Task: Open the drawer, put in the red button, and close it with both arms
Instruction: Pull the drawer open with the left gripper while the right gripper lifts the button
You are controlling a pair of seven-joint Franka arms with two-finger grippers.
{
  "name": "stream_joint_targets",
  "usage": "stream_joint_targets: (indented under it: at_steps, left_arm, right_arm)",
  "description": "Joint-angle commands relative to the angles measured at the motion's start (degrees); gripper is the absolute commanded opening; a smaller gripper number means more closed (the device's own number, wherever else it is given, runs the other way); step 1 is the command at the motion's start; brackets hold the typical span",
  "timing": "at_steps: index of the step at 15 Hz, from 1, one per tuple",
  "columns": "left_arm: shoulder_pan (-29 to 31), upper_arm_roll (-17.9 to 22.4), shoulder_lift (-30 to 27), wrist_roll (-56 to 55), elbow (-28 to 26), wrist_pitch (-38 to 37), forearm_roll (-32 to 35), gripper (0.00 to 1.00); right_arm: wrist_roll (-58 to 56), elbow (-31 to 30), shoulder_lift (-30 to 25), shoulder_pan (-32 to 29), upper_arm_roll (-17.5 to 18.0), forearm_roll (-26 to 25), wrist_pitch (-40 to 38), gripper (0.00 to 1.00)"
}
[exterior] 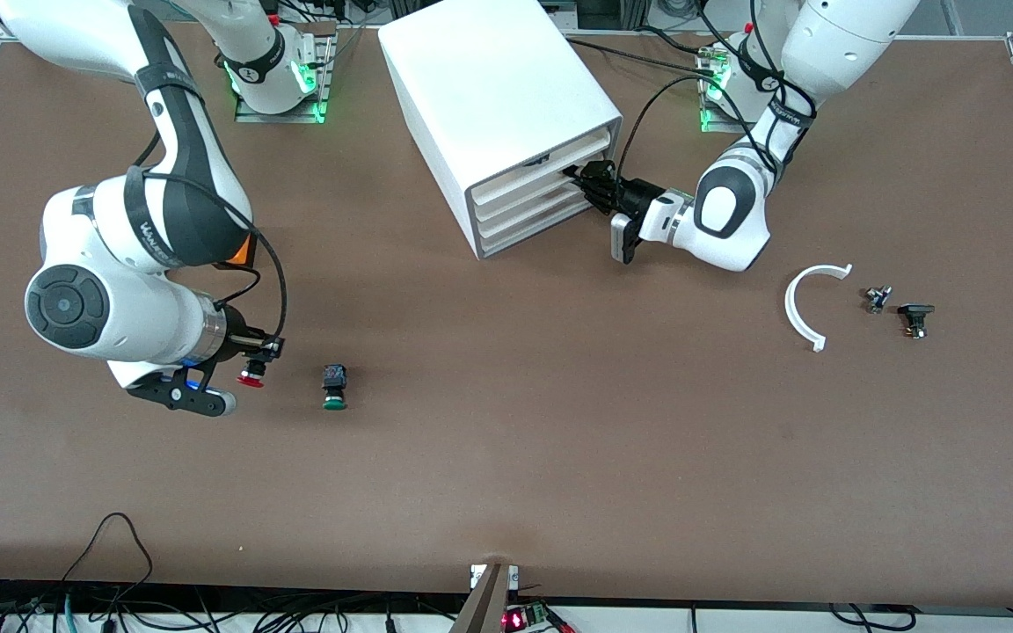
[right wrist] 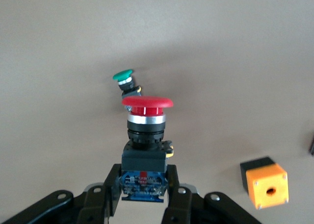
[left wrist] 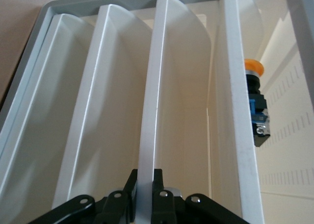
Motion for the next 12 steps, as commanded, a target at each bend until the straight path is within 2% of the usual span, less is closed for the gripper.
stream_joint_targets:
  at_steps: [1, 3, 5, 8, 12]
  left_arm:
    - [0.51, 0.02, 0.64, 0.83, 0.42, 0.87, -0.99, 0.0]
    - [2.08, 0.46, 0.65, -0.48, 2.26, 0.6, 0.24, 0.0]
    - [4.8, 0.37, 0.82, -4.42, 6.28, 0.43, 6.54, 0.0]
    - [7.36, 0.37, 4.41, -12.6, 14.37, -0.62, 15.78, 0.0]
    - [10.87, 0.46, 11.35, -14.82, 24.04, -3.17, 21.41, 0.0]
  right_arm:
    - [7.5, 4.88, 1.3, 1.59, -0.1, 0.21, -5.39, 0.0]
    - [13.74, 6.72, 1.3, 3.34, -0.01, 0.21, -7.59, 0.0]
    - [20.06, 8.22, 1.21, 5.54, 0.07, 0.21, -8.21, 0.0]
    - [29.21, 9.72, 1.21, 9.58, 0.16, 0.21, -7.07, 0.0]
    - [40.72, 10.25, 1.21, 14.77, 0.07, 0.21, -2.77, 0.0]
